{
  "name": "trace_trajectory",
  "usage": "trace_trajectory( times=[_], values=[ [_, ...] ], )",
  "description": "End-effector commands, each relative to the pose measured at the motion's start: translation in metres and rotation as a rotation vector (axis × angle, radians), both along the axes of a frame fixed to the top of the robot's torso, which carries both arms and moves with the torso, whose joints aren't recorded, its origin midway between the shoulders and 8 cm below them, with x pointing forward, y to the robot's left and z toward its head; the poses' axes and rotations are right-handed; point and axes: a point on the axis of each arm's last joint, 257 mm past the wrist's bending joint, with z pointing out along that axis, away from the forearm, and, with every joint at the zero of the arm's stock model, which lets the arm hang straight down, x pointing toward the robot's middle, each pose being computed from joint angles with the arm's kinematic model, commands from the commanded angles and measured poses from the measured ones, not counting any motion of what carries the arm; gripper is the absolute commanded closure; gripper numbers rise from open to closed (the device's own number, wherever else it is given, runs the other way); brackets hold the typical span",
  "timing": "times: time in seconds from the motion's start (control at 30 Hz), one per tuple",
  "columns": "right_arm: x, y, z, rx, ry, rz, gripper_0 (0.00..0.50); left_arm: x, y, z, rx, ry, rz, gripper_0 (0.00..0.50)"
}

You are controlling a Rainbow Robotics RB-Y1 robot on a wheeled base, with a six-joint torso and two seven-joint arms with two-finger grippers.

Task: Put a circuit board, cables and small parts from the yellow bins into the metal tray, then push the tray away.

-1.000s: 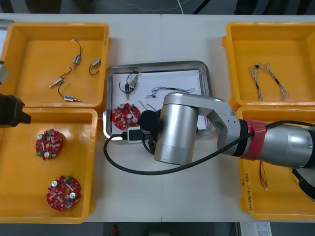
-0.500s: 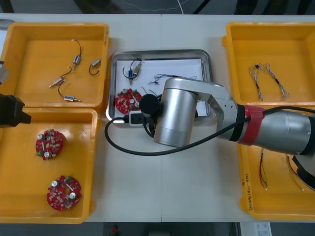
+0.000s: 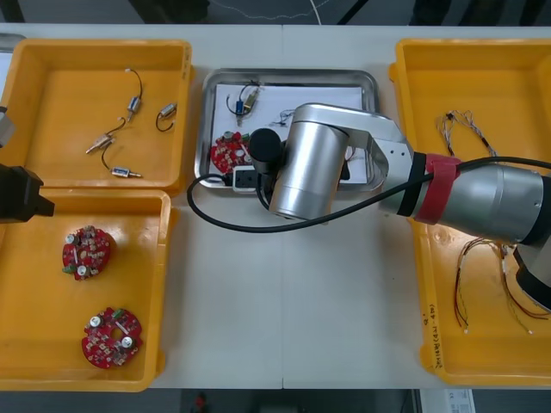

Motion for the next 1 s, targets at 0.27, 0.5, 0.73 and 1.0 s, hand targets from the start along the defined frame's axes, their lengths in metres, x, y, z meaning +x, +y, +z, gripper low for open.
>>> trace_trajectory(
  times=[0.27,0.5,0.73,1.0],
  values=[
    [0.041,0.011,0.043,-0.005,-0.093,0.053,0.500,-0.001,0.016,0.017,0.079,-0.038,-0.044,0.000],
    [0.050,0.013,0.050,-0.006,-0.112,0.055,0.500,-0.001,0.016,0.017,0.079,-0.038,-0.044,0.000],
    [0.054,0.014,0.054,0.005,-0.118,0.049,0.500,-0.001,0.016,0.017,0.079,-0.038,-0.044,0.000],
    [0.054,0.017,0.056,0.001,-0.120,0.067,0.148,-0.001,0.016,0.017,0.079,-0.038,-0.044,0.000]
  ],
)
